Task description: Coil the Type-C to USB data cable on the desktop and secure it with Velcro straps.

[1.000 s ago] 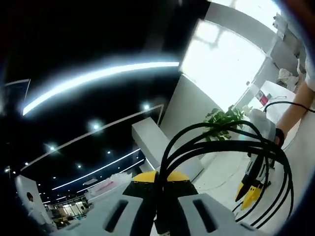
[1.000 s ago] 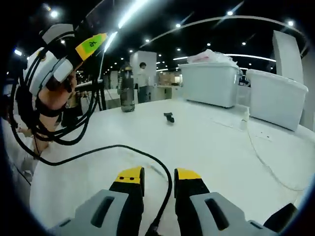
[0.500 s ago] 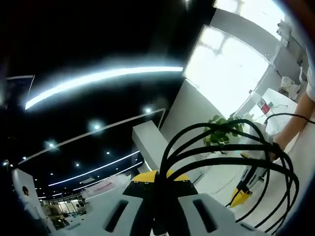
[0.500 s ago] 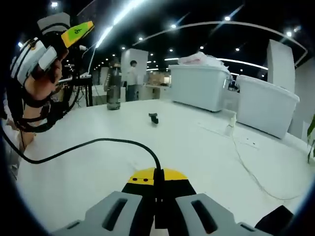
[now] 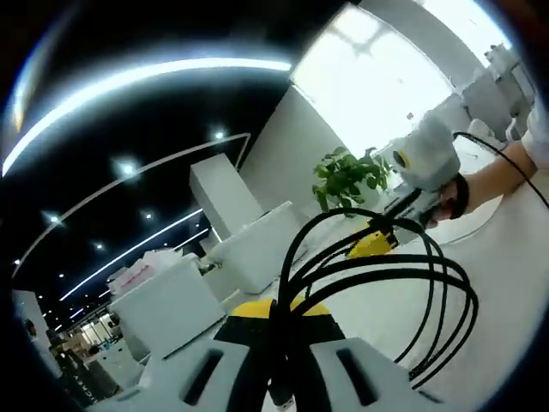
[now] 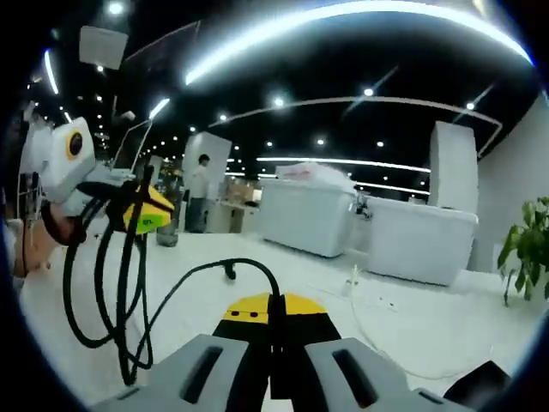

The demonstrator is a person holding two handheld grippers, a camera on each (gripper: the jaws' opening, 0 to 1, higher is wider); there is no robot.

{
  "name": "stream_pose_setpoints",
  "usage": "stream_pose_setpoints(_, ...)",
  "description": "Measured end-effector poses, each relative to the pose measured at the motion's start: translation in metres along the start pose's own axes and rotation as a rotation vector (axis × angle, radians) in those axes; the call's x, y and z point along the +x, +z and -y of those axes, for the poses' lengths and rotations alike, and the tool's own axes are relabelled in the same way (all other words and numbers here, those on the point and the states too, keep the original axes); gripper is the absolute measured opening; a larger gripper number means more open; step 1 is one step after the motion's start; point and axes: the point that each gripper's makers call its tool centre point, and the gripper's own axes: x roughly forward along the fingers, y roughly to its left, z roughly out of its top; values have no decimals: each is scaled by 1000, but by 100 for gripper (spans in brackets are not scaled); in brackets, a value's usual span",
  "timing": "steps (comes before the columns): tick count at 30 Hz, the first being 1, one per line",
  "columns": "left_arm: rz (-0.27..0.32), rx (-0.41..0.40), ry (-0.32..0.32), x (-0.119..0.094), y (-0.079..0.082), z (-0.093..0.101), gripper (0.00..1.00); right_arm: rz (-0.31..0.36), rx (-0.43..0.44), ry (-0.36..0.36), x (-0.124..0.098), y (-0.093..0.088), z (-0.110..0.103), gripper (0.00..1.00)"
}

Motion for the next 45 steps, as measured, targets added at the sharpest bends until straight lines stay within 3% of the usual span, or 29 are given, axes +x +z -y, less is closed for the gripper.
stream_pose_setpoints(6, -46, -7, -24, 5, -14, 6, 5, 103, 66, 66, -10, 27, -13, 2)
stream_pose_setpoints(12, -49, -62, -7, 5, -20, -2, 7, 114, 44, 109, -12, 31, -28, 2)
stream_pose_setpoints(18, -55, -62, 38, 3, -25, -12, 11, 106, 61, 107, -14, 30, -25, 2)
stream_pose_setpoints(21, -54, -57, 47, 4, -26, -12, 12, 122, 166, 182, -16, 33, -36, 2)
stream_pose_setpoints(29, -69, -13, 61, 6, -30, -14, 15, 115, 268, 367, -25, 40, -72, 2)
stream_pose_setpoints(32, -100, 86, 58, 7, -33, -16, 8, 94, 219, 379, -25, 36, -76, 3)
stream_pose_setpoints(35, -127, 113, 47, 9, -33, -14, 7, 99, 109, 344, -24, 37, -72, 3)
stream_pose_setpoints(38, -141, 119, 40, 11, -29, -14, 7, 106, -21, 254, -25, 46, -57, 19)
stream_pose_setpoints(40, -165, 136, 43, 13, -29, -14, 7, 118, -89, 233, -27, 54, -56, 27)
stream_pose_setpoints(43, -204, 173, 35, 18, -27, -13, 7, 125, -130, 238, -26, 70, -72, 28)
stream_pose_setpoints(45, -236, 200, 22, 22, -25, -11, 7, 64, -203, 237, -18, 65, -83, 32)
